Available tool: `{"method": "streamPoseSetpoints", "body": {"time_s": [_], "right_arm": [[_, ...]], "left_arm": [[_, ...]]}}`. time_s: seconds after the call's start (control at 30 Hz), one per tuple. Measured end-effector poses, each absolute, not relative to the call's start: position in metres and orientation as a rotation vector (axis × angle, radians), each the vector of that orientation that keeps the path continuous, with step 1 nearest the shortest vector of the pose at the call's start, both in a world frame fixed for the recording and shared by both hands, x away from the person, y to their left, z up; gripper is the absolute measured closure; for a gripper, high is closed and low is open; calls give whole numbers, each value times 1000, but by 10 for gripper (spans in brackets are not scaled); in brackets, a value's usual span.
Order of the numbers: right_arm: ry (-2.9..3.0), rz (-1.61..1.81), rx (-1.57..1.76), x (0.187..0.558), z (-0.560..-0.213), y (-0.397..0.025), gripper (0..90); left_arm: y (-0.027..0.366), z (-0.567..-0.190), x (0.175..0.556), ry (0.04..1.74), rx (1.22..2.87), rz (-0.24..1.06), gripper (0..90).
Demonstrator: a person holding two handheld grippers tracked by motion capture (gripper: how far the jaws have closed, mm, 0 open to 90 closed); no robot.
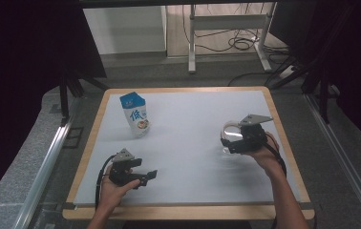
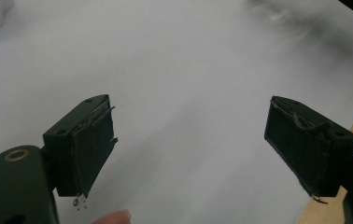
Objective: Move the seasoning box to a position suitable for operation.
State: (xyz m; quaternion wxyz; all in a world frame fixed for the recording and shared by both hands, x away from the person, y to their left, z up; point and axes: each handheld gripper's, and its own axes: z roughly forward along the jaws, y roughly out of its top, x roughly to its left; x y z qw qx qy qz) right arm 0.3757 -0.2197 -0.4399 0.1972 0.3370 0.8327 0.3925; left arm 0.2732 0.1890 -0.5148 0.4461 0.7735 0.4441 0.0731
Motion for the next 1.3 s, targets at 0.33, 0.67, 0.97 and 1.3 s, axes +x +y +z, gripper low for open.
{"method": "streamPoseSetpoints", "body": {"time_s": [0.33,0.67,0.97,1.3], "right_arm": [[2346,1115,918,351,-462,-230,115],[2400,1067,883,345,-471,-229,115],[2386,1113,929,348,-474,-233,110],[2153,1315,889,316,-434,-248,132]], "left_arm": [[192,-517,274,1114,1909,185,159],[191,-518,272,1124,1910,189,159],[188,-519,271,1117,1916,183,158],[188,-521,271,1119,1918,182,158]]}}
